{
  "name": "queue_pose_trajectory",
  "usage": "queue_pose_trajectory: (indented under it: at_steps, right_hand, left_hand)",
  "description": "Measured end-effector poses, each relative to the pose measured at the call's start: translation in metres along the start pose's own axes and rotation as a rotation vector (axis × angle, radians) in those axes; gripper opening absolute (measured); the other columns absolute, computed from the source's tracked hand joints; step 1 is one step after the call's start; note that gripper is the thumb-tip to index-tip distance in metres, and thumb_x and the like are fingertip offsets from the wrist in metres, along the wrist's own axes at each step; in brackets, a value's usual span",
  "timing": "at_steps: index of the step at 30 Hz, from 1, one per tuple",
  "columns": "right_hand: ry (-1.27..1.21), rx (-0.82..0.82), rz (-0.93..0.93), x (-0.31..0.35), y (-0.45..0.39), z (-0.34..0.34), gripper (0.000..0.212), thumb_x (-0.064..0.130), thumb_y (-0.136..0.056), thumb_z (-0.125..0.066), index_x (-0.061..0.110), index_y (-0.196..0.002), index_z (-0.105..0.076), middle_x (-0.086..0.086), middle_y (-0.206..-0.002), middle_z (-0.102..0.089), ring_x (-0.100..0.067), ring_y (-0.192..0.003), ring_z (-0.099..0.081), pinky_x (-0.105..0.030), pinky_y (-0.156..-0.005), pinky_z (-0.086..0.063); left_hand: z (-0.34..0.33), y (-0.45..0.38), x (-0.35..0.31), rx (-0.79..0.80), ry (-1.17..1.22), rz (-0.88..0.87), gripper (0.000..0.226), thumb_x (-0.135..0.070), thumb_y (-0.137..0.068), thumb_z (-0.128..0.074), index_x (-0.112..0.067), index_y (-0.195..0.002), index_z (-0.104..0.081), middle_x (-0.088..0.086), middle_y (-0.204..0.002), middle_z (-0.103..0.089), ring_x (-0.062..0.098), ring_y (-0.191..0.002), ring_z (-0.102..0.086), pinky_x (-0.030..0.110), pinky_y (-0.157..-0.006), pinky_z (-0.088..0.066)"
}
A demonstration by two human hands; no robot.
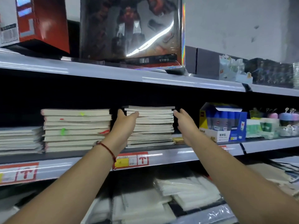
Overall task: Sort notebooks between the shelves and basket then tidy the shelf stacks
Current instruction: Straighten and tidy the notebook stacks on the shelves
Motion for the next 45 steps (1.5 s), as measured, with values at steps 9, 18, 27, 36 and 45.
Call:
queue_pose_trajectory:
  at_steps: [9,18,27,36,45]
  right_hand:
    - [-0.046,0.203,0.099,-0.015,-0.021,-0.008,0.065,0.017,-0.102,-0.050,0.027,-0.157,-0.018,0.007,-0.158,-0.031,-0.018,-0.143,-0.032,-0.034,-0.109,-0.029]
    - [-0.060,0.329,0.172,-0.033,-0.038,-0.014,0.041,0.011,-0.096,-0.053,0.046,-0.117,-0.053,0.024,-0.111,-0.066,-0.002,-0.107,-0.062,-0.029,-0.097,-0.048]
    - [0.361,0.354,0.194,-0.012,-0.020,0.010,0.053,0.035,-0.093,-0.059,0.036,-0.142,-0.039,0.022,-0.118,-0.063,-0.012,-0.113,-0.062,-0.031,-0.097,-0.050]
    - [1.266,0.233,0.343,-0.019,0.013,0.075,0.054,0.051,-0.099,-0.045,0.029,-0.149,-0.041,0.002,-0.154,-0.040,-0.019,-0.144,-0.032,-0.037,-0.113,-0.032]
    - [1.316,0.307,0.324,-0.065,0.077,0.122,0.050,0.048,-0.099,-0.049,0.032,-0.146,-0.043,0.010,-0.159,-0.029,-0.015,-0.141,-0.036,-0.035,-0.114,-0.034]
  left_hand:
    - [-0.027,-0.009,0.013,-0.183,0.096,-0.087,0.077,-0.034,-0.101,-0.053,-0.034,-0.158,-0.001,-0.004,-0.164,-0.018,0.025,-0.148,-0.023,0.044,-0.114,-0.026]
    - [-0.037,-0.022,0.026,-0.288,-0.086,-0.163,0.095,-0.032,-0.095,-0.064,-0.032,-0.156,0.009,-0.005,-0.165,-0.013,0.022,-0.149,-0.022,0.044,-0.119,-0.025]
    - [-0.024,-0.007,0.022,-0.182,-0.343,-0.173,0.092,-0.030,-0.097,-0.062,-0.027,-0.157,0.007,-0.003,-0.159,-0.030,0.027,-0.142,-0.036,0.039,-0.111,-0.032]
    - [-0.011,0.052,0.027,-0.067,-1.182,-0.691,0.054,-0.048,-0.090,-0.046,-0.020,-0.135,-0.058,0.003,-0.121,-0.066,0.027,-0.111,-0.060,0.044,-0.094,-0.049]
    - [-0.021,0.069,0.086,0.121,-1.410,-0.832,0.066,-0.038,-0.082,-0.072,-0.017,-0.142,-0.051,0.018,-0.138,-0.051,0.038,-0.127,-0.045,0.055,-0.111,-0.033]
Point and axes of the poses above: each hand's wrist, its own y-axis away from the middle knuckle, its own z-axis out of the back of the hand, x = y × z, the point moved 4 cm from there along -y, towards the middle knuckle
